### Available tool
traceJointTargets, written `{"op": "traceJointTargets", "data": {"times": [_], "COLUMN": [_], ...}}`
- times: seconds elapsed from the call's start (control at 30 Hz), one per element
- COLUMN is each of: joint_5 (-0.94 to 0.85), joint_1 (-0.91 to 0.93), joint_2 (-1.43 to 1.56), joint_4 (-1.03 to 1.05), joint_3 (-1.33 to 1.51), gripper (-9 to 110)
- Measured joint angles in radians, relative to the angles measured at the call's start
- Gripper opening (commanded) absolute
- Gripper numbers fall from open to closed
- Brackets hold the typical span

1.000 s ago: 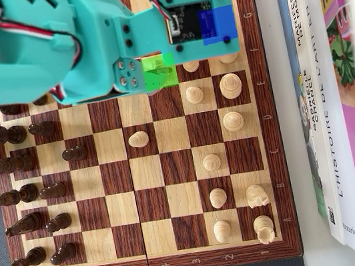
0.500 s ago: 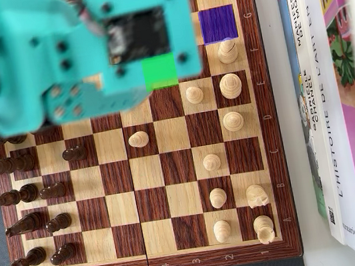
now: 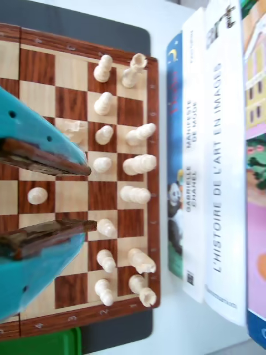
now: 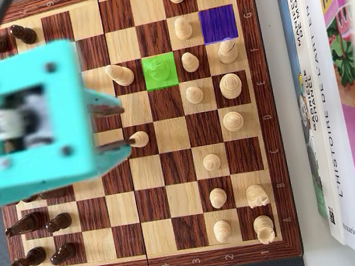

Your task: Play chess

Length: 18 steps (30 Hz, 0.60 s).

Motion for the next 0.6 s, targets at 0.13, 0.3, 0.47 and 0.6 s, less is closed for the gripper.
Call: {"op": "traceJointTargets", "data": {"times": [0.13,0.3,0.47,0.6], "joint_5": [0.0,0.0,-0.003,-0.003], "joint_1": [0.0,0.011,0.015,0.015], "joint_2": [0.15,0.339,0.514,0.644], "joint_4": [-0.169,-0.393,-0.629,-0.795], "joint_3": [0.161,0.354,0.535,0.661], "gripper": [13,13,13,13]}}
